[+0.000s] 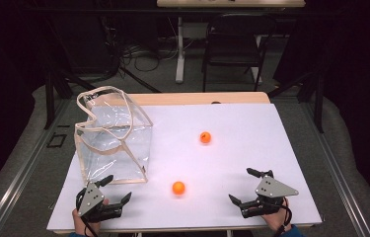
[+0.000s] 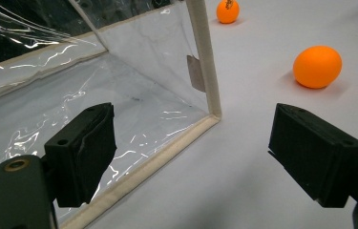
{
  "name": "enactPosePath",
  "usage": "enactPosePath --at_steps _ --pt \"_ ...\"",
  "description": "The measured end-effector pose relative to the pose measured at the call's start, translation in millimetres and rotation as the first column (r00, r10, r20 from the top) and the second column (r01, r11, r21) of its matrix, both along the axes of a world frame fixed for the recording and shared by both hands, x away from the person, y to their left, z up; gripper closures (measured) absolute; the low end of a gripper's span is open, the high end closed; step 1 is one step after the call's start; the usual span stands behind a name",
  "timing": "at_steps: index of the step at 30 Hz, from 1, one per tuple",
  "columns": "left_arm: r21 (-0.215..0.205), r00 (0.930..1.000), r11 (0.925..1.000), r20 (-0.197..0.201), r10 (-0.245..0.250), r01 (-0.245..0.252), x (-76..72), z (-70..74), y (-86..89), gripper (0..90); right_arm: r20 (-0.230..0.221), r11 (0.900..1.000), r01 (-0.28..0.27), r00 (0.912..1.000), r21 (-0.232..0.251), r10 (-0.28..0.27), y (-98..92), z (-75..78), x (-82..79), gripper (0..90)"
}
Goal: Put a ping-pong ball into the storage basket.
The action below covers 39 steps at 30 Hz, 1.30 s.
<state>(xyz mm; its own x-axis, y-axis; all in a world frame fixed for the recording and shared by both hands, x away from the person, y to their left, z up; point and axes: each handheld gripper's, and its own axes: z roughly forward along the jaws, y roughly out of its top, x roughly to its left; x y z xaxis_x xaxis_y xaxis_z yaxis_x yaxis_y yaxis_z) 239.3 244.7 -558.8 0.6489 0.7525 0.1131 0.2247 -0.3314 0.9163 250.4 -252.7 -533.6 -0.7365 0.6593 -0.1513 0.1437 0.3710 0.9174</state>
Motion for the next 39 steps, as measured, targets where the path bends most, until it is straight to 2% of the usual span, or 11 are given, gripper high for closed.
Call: enactPosePath --at_steps 2,10,14,39 --pt "-0.007 1.0 1.0 0.001 0.001 -0.001 -0.9 0.0 -0.5 16.0 -0.004 1.0 0.003 1.0 -0.002 -0.003 0.4 -0.2 0.1 0.0" --pt "0.008 0.9999 0.9999 -0.004 -0.014 0.014 -0.9 0.2 -0.6 16.0 -0.025 1.0 0.014 0.9996 -0.012 -0.014 4.1 2.0 2.4 0.0" --pt "0.004 1.0 1.0 0.0 -0.008 0.008 -1.5 0.3 -1.1 16.1 -0.03 0.999 0.015 0.9994 -0.032 -0.016 6.8 3.3 4.0 0.0" --pt "0.005 1.0 1.0 0.004 -0.007 0.007 -1.7 0.4 -1.0 16.0 -0.116 0.995 -0.034 0.993 -0.091 0.023 30.0 8.3 19.6 0.0"
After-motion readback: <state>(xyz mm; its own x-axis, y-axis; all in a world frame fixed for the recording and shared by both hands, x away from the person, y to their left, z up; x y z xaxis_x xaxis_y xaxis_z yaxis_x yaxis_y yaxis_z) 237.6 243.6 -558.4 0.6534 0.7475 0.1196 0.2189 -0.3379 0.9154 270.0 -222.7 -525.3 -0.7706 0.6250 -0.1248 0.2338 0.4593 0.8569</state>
